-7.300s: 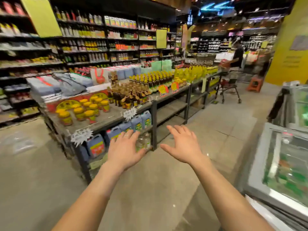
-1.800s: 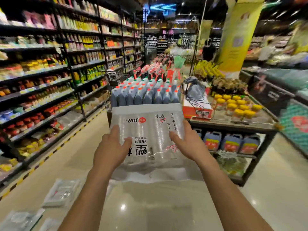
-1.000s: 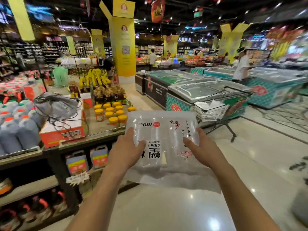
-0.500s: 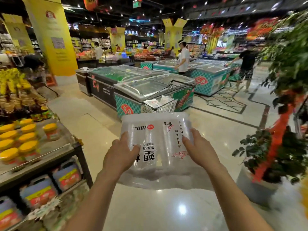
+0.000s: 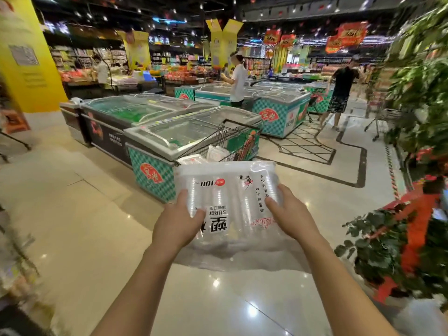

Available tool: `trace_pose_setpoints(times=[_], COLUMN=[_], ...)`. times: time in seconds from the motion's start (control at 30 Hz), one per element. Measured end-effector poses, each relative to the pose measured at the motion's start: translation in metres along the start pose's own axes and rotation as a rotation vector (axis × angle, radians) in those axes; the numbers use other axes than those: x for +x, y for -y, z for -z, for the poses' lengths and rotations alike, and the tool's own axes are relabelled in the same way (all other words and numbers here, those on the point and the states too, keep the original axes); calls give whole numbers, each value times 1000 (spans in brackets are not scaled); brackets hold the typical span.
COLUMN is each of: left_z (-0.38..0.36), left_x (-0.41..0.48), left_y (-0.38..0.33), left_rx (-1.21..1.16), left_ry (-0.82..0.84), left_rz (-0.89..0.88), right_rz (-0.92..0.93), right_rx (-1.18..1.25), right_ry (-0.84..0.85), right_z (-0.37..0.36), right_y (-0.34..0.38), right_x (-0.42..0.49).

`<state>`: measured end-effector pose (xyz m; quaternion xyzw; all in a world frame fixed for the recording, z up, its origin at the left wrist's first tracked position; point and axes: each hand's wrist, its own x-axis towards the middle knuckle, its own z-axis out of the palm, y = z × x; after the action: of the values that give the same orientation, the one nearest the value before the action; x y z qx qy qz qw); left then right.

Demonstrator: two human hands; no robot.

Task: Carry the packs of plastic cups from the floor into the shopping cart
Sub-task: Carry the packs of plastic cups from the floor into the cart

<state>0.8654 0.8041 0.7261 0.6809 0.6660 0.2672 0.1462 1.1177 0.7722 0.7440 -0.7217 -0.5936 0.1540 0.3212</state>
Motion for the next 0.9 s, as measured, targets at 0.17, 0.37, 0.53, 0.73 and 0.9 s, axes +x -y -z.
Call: trace_pose_setpoints(times=[0.17,0.37,0.53,0.73,0.9], left_z=[-57,-133,-168,-209,-251], left_x=[103,255,374,507,617], left_y=[-11,-46,-77,-86,-73], left_rx=[-10,19,38,44,8], left_ry=[25,12,0,19,13], left_rz=[-7,25,60,103,97], right_rz=[-18,-12,27,54,61], right_rx=[36,112,85,126,207], right_ry=[-9,-8,39,61,59], right_z=[-26,-58,-70,-90,-129], right_y=[-37,-90,-107,-117,-129], right_x=[114,287,426,573,685])
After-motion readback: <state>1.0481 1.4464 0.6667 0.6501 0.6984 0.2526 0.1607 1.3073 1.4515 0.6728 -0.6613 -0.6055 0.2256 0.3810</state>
